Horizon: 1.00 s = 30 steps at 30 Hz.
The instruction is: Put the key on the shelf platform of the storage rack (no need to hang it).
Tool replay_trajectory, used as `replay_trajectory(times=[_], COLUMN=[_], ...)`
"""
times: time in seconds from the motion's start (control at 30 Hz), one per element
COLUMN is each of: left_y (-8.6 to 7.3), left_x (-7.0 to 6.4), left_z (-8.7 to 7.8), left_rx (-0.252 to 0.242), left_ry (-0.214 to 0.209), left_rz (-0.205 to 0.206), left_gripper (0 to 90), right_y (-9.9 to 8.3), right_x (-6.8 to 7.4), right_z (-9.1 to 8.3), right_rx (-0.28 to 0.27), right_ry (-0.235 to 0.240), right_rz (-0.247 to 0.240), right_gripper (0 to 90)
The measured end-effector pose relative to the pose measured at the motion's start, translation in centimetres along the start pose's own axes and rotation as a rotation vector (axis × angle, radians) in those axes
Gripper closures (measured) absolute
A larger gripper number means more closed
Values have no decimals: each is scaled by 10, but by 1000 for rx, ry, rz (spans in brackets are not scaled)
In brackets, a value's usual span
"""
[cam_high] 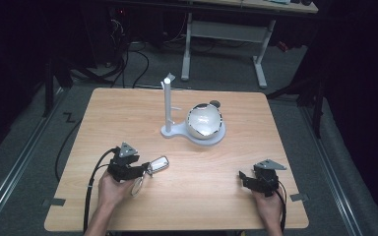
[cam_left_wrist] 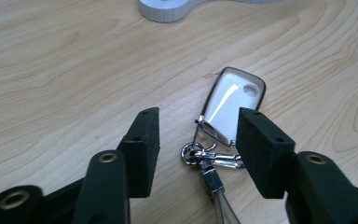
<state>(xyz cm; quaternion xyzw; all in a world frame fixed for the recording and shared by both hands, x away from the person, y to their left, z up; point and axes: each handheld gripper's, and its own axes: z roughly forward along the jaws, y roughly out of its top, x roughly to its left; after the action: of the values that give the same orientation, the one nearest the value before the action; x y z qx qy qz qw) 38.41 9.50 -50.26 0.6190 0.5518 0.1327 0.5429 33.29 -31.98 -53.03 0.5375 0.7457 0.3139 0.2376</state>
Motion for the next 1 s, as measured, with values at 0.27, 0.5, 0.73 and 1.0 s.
replay_trajectory(times=[0.27,0.5,0.73,1.0], left_y=[-5,-7,-11,-16], left_x=[8,10,12,14], left_z=[17,22,27,30], left_rx=[41,51,64,84], left_ry=[-11,-27,-22,-28], left_rz=[-32,-39,-23,-14], left_gripper=[591,633,683,782], right_y=[0,0,0,0], right_x=[0,0,0,0], right_z=[0,0,0,0], right_rx=[-1,-1,-2,-2], right_ry=[4,5,7,6], right_rz=[-3,-3,2,2], right_gripper=[335,335,337,337])
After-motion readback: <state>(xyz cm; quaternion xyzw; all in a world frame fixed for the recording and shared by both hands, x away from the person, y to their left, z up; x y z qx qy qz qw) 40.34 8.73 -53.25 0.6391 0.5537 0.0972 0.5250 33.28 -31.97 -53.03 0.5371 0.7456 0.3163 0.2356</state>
